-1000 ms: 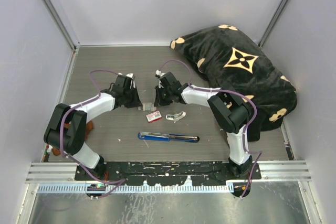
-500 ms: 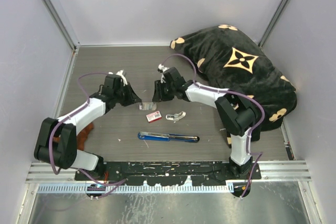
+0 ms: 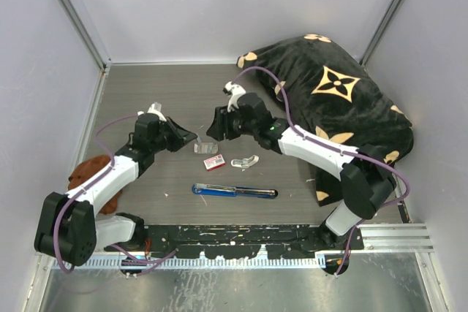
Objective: Load the staples into the stapler
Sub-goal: Pick up the staple from the staple box.
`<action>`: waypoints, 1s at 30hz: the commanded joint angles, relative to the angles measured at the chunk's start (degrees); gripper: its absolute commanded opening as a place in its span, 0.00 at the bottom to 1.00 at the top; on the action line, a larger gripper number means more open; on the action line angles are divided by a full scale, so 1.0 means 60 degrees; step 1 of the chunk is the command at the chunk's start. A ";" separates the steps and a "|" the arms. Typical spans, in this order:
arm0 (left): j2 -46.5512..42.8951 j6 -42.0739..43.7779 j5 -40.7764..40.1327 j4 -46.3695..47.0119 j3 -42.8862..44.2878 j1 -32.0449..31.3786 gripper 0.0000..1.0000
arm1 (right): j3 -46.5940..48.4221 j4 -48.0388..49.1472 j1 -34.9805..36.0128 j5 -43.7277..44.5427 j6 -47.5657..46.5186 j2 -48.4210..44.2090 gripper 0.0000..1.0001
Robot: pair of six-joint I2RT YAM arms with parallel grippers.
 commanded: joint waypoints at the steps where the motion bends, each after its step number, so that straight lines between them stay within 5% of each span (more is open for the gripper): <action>1: -0.0437 -0.0953 0.0076 0.1125 -0.0154 0.0061 0.06 | 0.0119 0.0398 0.0658 0.0499 -0.0105 0.0022 0.54; 14: -0.0801 -0.1330 0.0242 0.1270 -0.0343 0.0060 0.06 | 0.1294 -0.0057 0.1214 0.1216 -0.0338 0.1338 0.52; 30: -0.1013 -0.1419 0.0290 0.1234 -0.0343 0.0052 0.06 | 0.1758 0.0106 0.1236 0.0940 -0.0548 0.1652 0.37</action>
